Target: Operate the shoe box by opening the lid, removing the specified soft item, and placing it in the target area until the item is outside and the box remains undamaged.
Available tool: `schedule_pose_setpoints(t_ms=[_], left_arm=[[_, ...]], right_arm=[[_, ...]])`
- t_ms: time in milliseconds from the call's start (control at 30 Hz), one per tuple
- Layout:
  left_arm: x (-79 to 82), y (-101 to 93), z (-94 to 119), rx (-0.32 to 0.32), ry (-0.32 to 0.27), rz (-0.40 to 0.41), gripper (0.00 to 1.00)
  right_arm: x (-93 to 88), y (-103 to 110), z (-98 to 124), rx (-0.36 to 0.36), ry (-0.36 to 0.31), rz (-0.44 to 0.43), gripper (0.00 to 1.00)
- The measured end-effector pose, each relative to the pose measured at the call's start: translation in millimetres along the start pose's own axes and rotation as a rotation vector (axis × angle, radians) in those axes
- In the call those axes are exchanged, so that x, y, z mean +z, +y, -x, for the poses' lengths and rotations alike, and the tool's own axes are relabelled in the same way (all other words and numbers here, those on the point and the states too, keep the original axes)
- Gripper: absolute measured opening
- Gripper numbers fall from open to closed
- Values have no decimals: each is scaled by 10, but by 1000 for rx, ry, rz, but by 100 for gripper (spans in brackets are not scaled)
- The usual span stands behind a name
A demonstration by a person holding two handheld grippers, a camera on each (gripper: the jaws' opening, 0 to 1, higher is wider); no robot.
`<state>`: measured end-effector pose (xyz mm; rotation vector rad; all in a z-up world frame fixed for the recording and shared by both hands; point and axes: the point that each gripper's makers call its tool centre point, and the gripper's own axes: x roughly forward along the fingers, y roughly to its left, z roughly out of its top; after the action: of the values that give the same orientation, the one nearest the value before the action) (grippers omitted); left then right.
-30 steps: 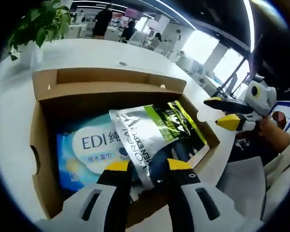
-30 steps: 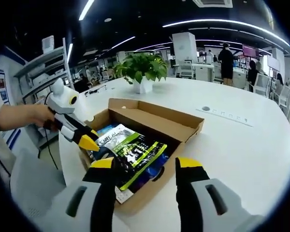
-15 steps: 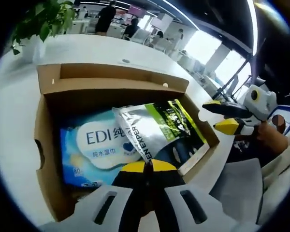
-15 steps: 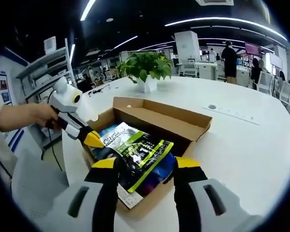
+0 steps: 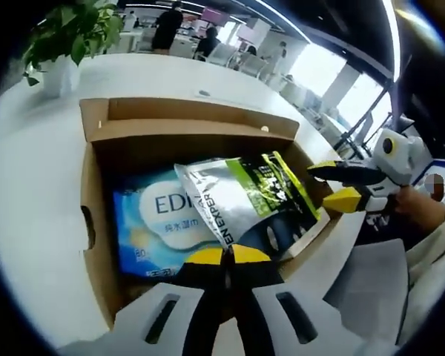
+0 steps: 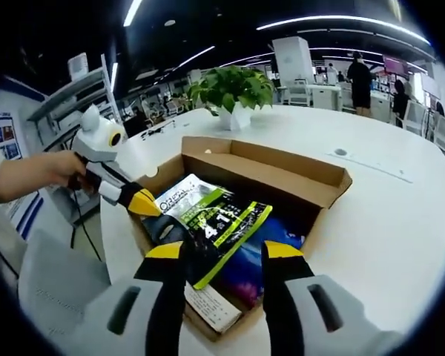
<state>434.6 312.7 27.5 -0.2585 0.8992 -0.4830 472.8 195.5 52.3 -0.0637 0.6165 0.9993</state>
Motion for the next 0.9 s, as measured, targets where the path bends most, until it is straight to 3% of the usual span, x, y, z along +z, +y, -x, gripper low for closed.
schedule_pose_setpoints(t_ms=[600,900], left_arm=[[-8,41,-13,27,14,-33,0],[3,19,-16,25,15,-43,0]], right_arm=[[-136,130,-118,41,74,-38,20],[-127,159,-126,49,79,-54,18]])
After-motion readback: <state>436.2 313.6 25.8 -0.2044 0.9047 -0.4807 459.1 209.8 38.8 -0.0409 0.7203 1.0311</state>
